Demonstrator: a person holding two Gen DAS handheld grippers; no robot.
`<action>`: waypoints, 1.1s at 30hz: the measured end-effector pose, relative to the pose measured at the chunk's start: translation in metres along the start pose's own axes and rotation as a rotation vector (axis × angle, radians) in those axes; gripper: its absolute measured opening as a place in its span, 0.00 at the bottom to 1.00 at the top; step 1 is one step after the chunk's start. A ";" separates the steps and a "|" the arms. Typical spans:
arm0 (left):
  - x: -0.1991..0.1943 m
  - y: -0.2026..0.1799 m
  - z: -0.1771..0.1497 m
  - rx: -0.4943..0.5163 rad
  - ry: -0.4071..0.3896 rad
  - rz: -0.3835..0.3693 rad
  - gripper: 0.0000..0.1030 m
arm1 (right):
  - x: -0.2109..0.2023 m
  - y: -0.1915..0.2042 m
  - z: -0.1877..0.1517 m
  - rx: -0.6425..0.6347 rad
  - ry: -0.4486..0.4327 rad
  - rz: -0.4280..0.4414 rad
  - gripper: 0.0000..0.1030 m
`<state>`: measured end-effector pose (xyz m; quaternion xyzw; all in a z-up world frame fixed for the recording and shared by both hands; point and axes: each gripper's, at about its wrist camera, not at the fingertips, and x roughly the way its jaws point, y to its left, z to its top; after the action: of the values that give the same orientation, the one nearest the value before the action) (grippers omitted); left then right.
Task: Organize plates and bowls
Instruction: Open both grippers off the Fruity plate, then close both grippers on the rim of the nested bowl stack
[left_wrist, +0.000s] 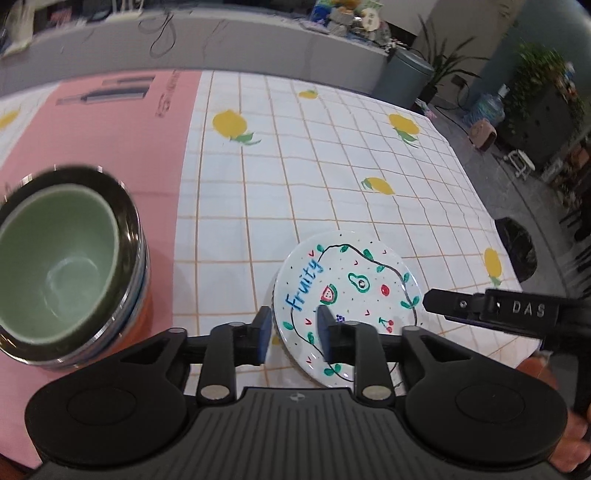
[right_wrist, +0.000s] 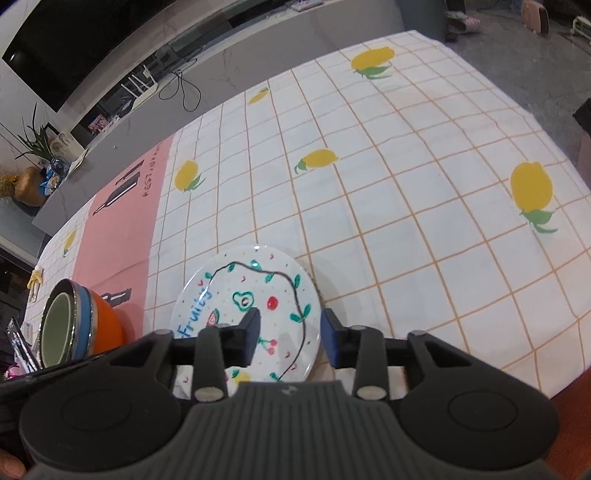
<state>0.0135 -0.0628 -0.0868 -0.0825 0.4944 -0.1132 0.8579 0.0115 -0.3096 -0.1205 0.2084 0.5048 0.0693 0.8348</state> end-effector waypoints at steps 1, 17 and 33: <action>-0.003 -0.002 0.001 0.017 -0.001 -0.004 0.41 | 0.000 0.000 0.000 0.009 0.008 0.002 0.40; -0.082 0.049 0.028 -0.024 -0.189 -0.027 0.72 | 0.000 0.046 0.008 0.086 0.106 0.192 0.75; -0.106 0.138 0.038 -0.081 -0.213 0.027 0.81 | 0.042 0.155 0.006 -0.014 0.205 0.261 0.86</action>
<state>0.0105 0.1000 -0.0145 -0.1219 0.4058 -0.0721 0.9029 0.0519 -0.1577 -0.0873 0.2583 0.5553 0.2016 0.7644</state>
